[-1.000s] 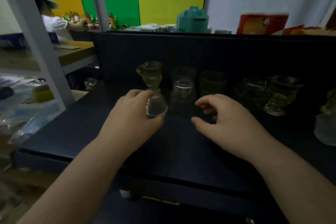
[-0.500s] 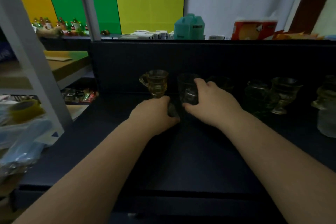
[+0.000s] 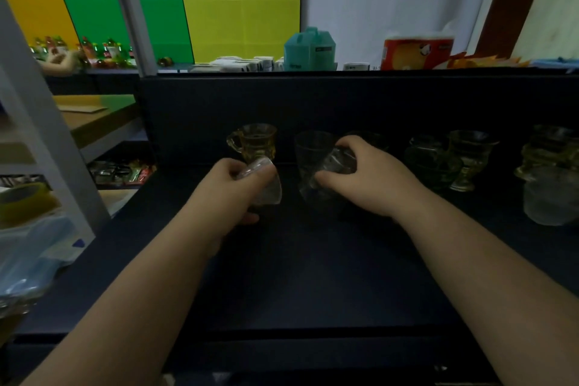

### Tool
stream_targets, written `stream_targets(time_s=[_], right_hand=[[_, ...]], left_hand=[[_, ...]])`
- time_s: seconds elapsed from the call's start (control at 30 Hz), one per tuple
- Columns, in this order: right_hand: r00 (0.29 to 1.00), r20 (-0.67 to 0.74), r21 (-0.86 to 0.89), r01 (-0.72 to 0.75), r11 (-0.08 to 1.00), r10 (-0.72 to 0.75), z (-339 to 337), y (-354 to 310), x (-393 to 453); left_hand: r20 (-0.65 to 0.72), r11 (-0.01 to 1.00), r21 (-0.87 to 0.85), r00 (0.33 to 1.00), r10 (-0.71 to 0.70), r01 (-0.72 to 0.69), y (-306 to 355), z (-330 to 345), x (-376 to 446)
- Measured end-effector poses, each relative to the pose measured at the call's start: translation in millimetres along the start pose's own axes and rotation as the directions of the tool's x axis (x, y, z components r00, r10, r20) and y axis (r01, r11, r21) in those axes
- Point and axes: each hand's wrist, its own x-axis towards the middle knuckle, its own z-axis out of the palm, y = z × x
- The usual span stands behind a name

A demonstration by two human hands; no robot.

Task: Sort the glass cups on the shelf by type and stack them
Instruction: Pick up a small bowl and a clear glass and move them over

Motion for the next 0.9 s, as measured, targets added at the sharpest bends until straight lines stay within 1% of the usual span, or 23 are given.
stream_targets(time_s=[0.07, 0.1, 0.13, 0.17, 0.2, 0.23, 0.3, 0.33, 0.37, 0.4, 0.43, 0.47, 0.53, 0.63, 0.73, 0.83, 0.9], right_hand=[[0.998, -0.022, 0.112, -0.052, 0.992, 0.055, -5, 2, -6], [0.996, -0.024, 0.208, -0.083, 0.975, 0.09, -6, 4, -9], [0.991, -0.01, 0.328, -0.123, 0.936, 0.134, -8, 6, -13], [0.983, 0.022, 0.462, -0.171, 0.871, 0.181, -11, 7, -18], [0.972, 0.07, 0.597, -0.219, 0.772, 0.223, -14, 8, -24], [0.961, 0.127, 0.723, -0.258, 0.64, 0.245, -17, 10, -30], [0.952, 0.224, 0.907, -0.282, 0.312, 0.209, -26, 15, -46], [0.95, 0.252, 0.95, -0.28, 0.142, 0.182, -31, 19, -55], [0.949, 0.269, 0.962, -0.272, -0.004, 0.166, -36, 24, -64], [0.949, 0.275, 0.96, -0.26, -0.108, 0.154, -40, 29, -73], [0.951, 0.274, 0.954, -0.252, -0.16, 0.142, -43, 34, -82], [0.952, 0.273, 0.952, -0.247, -0.179, 0.138, -47, 39, -90], [0.956, 0.25, 0.958, -0.222, -0.18, 0.151, -54, 51, -103], [0.975, 0.169, 0.982, -0.155, -0.107, 0.143, -68, 74, -122], [0.993, 0.032, 0.999, -0.035, 0.026, 0.11, -89, 101, -145], [0.985, -0.069, 0.983, 0.04, 0.178, 0.157, -111, 136, -170], [0.975, -0.123, 0.957, 0.067, 0.282, 0.185, -126, 162, -187]], left_hand=[[0.047, 0.976, -0.215, 0.999, -0.024, 0.034, -1, -2, -4], [0.077, 0.951, -0.306, 0.997, -0.021, 0.044, -2, -3, -6], [0.099, 0.925, -0.377, 0.995, -0.019, 0.055, -2, -4, -9], [0.111, 0.902, -0.427, 0.994, -0.02, 0.066, -2, -3, -11], [0.118, 0.882, -0.465, 0.993, -0.022, 0.075, -2, -2, -14], [0.122, 0.86, -0.503, 0.992, -0.023, 0.082, -2, -1, -17], [0.153, 0.805, -0.586, 0.988, -0.005, 0.095, -1, 4, -23], [0.178, 0.778, -0.62, 0.984, 0.014, 0.101, 0, 8, -27], [0.204, 0.758, -0.643, 0.978, 0.035, 0.107, 1, 12, -30], [0.228, 0.747, -0.656, 0.972, 0.058, 0.109, 3, 18, -34], [0.249, 0.749, -0.655, 0.965, 0.083, 0.105, 5, 24, -40], [0.265, 0.763, -0.64, 0.958, 0.106, 0.092, 7, 31, -44], [0.27, 0.818, -0.574, 0.952, 0.143, 0.04, 12, 48, -53], [0.221, 0.895, -0.44, 0.958, 0.182, -0.068, 20, 78, -72], [0.175, 0.927, -0.331, 0.954, 0.245, -0.177, 31, 114, -92], [0.176, 0.929, -0.277, 0.937, 0.301, -0.246, 43, 156, -110], [0.209, 0.927, -0.243, 0.918, 0.337, -0.285, 50, 188, -123]])
